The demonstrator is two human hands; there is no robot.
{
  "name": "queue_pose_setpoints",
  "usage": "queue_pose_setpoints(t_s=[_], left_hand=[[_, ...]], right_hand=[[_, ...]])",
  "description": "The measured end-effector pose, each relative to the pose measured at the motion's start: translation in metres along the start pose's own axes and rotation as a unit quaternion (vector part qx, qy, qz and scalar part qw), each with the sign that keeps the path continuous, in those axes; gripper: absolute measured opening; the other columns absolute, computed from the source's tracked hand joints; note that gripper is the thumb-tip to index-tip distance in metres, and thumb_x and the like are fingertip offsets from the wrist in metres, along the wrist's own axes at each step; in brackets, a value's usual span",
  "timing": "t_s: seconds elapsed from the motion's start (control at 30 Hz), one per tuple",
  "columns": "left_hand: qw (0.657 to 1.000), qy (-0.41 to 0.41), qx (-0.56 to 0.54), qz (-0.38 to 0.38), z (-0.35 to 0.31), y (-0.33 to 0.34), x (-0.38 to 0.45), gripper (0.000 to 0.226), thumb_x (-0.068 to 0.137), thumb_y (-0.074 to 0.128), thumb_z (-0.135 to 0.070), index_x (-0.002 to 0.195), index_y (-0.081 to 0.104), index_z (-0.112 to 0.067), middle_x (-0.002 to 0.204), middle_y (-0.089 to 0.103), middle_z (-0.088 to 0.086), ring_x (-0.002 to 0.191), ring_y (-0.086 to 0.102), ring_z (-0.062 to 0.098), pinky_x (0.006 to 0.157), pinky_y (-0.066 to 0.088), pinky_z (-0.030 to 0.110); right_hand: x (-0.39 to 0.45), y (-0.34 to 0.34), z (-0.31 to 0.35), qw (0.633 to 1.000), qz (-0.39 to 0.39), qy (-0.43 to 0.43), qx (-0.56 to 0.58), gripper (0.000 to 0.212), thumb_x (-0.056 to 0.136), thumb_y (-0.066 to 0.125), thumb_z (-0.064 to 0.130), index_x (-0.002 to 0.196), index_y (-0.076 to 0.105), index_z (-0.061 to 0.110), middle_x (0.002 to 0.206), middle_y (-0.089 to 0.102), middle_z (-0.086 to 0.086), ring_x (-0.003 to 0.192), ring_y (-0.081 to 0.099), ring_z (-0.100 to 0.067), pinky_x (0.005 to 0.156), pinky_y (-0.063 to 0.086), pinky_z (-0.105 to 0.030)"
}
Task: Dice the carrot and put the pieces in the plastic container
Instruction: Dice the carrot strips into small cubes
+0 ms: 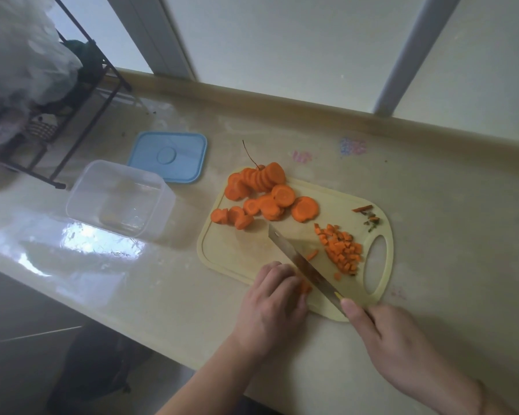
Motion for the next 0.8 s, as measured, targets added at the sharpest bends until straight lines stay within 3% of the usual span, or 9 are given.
queue_pose_setpoints(t_s=[0.23,0.37,0.53,0.7,0.8], left_hand=[[0.999,0.037,0.011,0.004,-0.001,-0.001,-0.003,0.014,0.083,0.080,-0.005,0.097,0.076,-0.005,0.102,0.069,0.007,0.099,0.062,0.027,0.096,0.051,0.031],[0.999,0.037,0.007,0.006,0.001,-0.001,-0.005,0.014,0.084,0.080,-0.004,0.097,0.076,-0.004,0.104,0.070,0.008,0.098,0.062,0.028,0.094,0.051,0.031],[0.999,0.031,-0.007,0.000,0.001,0.000,-0.005,0.014,0.084,0.080,-0.003,0.097,0.077,-0.005,0.103,0.070,0.007,0.099,0.063,0.027,0.093,0.052,0.032],[0.999,0.030,-0.018,-0.002,0.003,-0.001,-0.003,0.011,0.085,0.079,-0.004,0.096,0.076,-0.004,0.101,0.070,0.008,0.097,0.063,0.027,0.091,0.053,0.032],[0.999,0.039,-0.016,0.009,0.006,-0.003,-0.004,0.008,0.088,0.079,-0.009,0.095,0.076,-0.005,0.100,0.070,0.007,0.095,0.064,0.028,0.089,0.053,0.033]], right_hand=[[-0.009,0.001,-0.006,1.000,0.009,-0.010,-0.016,0.075,0.075,0.014,0.085,0.061,0.040,0.016,0.053,0.050,0.009,0.050,0.047,-0.011,0.050,0.033,-0.025],[-0.015,-0.001,-0.009,1.000,-0.005,-0.011,-0.022,0.071,0.071,0.007,0.090,0.073,0.046,0.030,0.057,0.053,0.008,0.055,0.051,-0.012,0.053,0.037,-0.029],[-0.018,0.003,-0.015,0.998,0.008,0.021,-0.051,0.091,0.071,0.005,0.087,0.067,0.046,0.006,0.068,0.060,-0.005,0.058,0.056,-0.013,0.059,0.043,-0.033],[0.005,0.018,-0.001,0.997,0.008,-0.014,-0.069,0.084,0.079,0.007,0.083,0.059,0.045,0.011,0.053,0.052,-0.006,0.054,0.054,-0.014,0.059,0.044,-0.041],[0.014,0.010,0.000,0.999,0.002,-0.008,-0.039,0.079,0.079,0.012,0.082,0.052,0.037,0.012,0.046,0.044,-0.003,0.048,0.049,-0.015,0.055,0.039,-0.036]])
Point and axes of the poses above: each hand's wrist, its own x-axis towards the middle knuckle, its own y-axis out of the palm, z = x × y, the point moved 3 cm from there along x, towards the middle knuckle
